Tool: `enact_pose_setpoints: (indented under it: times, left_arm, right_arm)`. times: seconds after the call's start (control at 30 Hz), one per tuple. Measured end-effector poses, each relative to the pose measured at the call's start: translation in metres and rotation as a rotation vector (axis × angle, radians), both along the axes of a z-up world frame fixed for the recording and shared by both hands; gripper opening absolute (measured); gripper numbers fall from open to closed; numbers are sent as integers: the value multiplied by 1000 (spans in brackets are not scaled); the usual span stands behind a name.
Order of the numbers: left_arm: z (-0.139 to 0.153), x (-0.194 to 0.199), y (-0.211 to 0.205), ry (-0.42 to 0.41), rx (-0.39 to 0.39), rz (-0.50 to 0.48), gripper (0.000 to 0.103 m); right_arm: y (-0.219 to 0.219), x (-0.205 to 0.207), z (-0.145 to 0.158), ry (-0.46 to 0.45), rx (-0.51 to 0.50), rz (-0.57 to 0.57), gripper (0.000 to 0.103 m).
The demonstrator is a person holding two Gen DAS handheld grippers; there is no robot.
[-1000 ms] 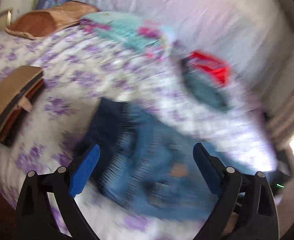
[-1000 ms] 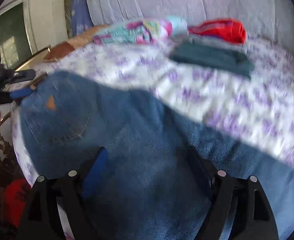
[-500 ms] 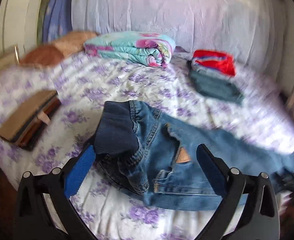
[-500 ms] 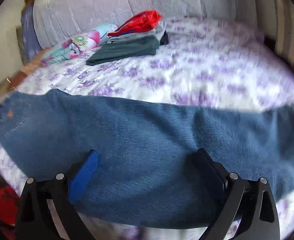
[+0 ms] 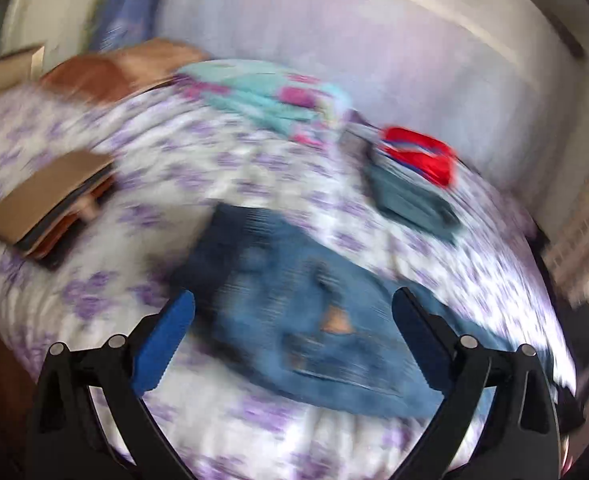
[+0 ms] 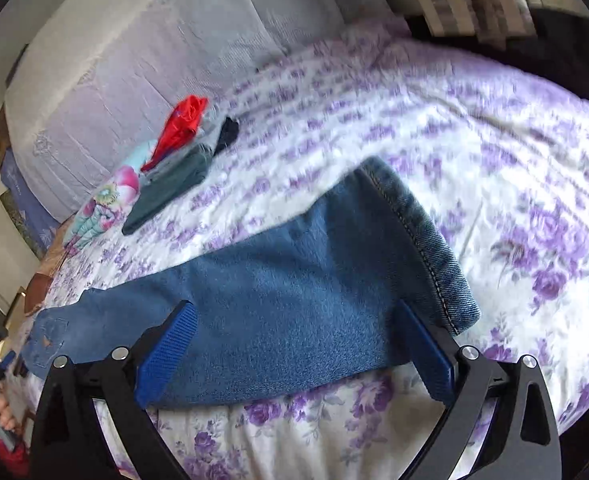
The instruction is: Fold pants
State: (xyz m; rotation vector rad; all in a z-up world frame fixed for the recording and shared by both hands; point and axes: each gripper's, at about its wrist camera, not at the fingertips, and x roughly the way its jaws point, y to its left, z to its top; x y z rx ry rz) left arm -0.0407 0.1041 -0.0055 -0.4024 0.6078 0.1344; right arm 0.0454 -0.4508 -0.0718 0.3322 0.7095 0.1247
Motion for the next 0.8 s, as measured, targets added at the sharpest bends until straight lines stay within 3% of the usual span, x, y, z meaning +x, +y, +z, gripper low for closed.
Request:
enact_pose_setpoints:
  times: [0.17,0.27,0.3,0.37,0.4,0.47,0.57,0.67,0.73,0.8]
  left_arm:
    - [-22,38,-89,107,75,-232,96]
    - [-37,57,-136,113,188,-308,97]
    - [-49,66,-147,153,233,-318,97]
    - [-73,81,-158,216,316,-287,99]
    - [-74,80,-160,198,338,-273,98]
    - [-66,73,-164,184,343,-266,97]
    - [-41,65,-172,108,258,-342,97]
    - [-26,68,-204,40,353,-380,98]
    - [-36,80,-219,75,389,-400,98]
    - [-69,109,-227,214,409,-421,99]
  right_arm:
    - [30,2,1,24,-226,-2,100]
    - [31,-3,-1,23,-284,3,100]
    - [32,-3,-2,20,-301,3,100]
    - [33,-5,-4,12,-317,5,100]
    - [34,-5,-3,10,-320,6,100]
    - [32,-4,-3,7,-316,10,100]
    - [32,-4,-5,-5,-312,10,100]
    - [33,-4,-5,-7,-322,12,100]
    - [32,-4,-5,-7,-316,15,100]
    - [31,-4,-4,-4,-306,24,100]
